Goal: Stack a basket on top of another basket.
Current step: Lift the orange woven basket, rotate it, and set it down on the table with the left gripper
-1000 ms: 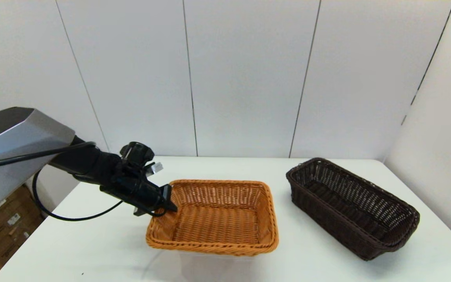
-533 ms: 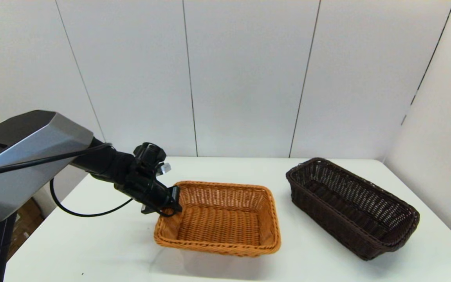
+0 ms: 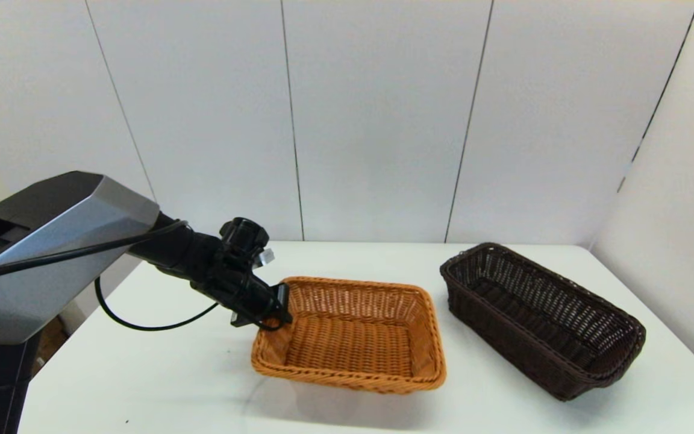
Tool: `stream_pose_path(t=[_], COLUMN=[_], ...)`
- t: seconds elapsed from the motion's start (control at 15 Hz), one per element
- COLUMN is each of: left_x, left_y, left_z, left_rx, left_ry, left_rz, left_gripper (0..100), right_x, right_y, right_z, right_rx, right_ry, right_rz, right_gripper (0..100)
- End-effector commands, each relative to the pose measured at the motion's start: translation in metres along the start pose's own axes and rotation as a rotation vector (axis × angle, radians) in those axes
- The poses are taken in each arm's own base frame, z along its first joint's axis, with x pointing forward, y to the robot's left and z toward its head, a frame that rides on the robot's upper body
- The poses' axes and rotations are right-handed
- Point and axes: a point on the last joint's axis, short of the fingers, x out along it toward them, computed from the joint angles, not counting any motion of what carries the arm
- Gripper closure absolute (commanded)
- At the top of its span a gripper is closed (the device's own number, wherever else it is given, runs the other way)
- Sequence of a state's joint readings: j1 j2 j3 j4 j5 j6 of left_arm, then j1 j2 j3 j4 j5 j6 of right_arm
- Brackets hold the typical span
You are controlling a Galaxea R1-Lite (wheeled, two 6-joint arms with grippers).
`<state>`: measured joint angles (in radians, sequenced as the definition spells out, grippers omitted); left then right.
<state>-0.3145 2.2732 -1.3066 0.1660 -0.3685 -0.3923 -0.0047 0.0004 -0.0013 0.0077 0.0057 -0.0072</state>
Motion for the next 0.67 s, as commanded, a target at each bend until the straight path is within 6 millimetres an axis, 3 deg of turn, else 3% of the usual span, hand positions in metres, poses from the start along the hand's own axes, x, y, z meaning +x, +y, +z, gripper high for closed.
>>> stream_pose_path(t=[0.07,0.67], left_x=[-0.0008,-0.0043], left_y=[-0.0011,-0.0011], left_z=[-0.0001,-0.0034], left_rx=[-0.020,-0.030], left_ry=[-0.001,0.017], left_rz=[-0.002,0.004], left_gripper=[100,100], right_x=[-0.0001,-0.0001], right_y=[0.0000,0.0000], right_z=[0.0001,0.0001], right_rx=[0.000,0.000], right_ry=[-0.001,-0.001], right_rz=[0.000,0.000], right_gripper=[0,0])
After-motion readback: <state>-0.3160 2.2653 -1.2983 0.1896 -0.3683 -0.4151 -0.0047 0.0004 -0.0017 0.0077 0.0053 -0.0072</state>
